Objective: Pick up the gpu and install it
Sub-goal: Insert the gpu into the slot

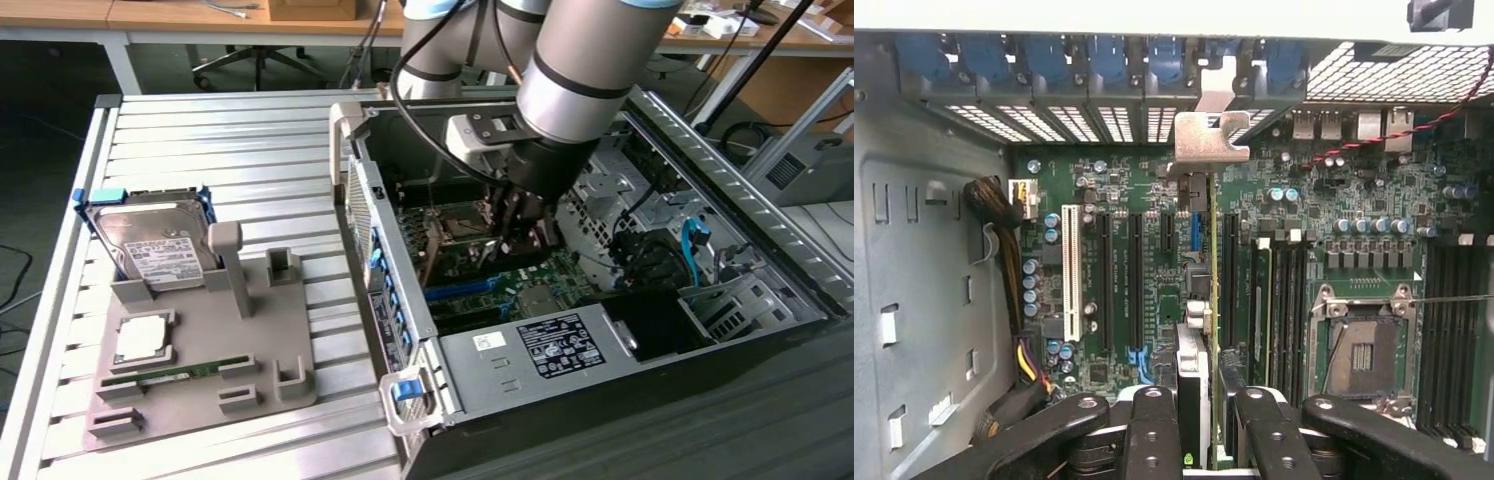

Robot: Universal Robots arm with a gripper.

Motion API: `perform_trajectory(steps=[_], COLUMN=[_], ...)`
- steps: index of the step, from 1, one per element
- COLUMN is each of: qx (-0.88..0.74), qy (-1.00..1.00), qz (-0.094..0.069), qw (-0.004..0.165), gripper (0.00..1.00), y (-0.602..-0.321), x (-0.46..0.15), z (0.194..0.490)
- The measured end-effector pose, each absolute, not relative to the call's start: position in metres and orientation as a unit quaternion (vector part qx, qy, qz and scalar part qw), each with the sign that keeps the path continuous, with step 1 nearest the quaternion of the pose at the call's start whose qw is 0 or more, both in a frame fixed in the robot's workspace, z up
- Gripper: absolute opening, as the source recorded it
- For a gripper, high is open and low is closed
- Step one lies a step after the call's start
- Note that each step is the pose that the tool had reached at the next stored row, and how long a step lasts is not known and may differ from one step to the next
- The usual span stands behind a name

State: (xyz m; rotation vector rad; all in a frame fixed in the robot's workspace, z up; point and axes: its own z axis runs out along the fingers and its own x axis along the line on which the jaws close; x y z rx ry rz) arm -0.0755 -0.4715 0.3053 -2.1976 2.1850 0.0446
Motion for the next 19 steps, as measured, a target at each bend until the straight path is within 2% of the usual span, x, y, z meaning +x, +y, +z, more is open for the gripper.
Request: perform_trajectory(steps=[19], qx=[-0.709], qy=[0.705], qz=[0.014], qw=[0.021], gripper=[0.27], y=[-0.464], x=[-0.094], z=[0.3])
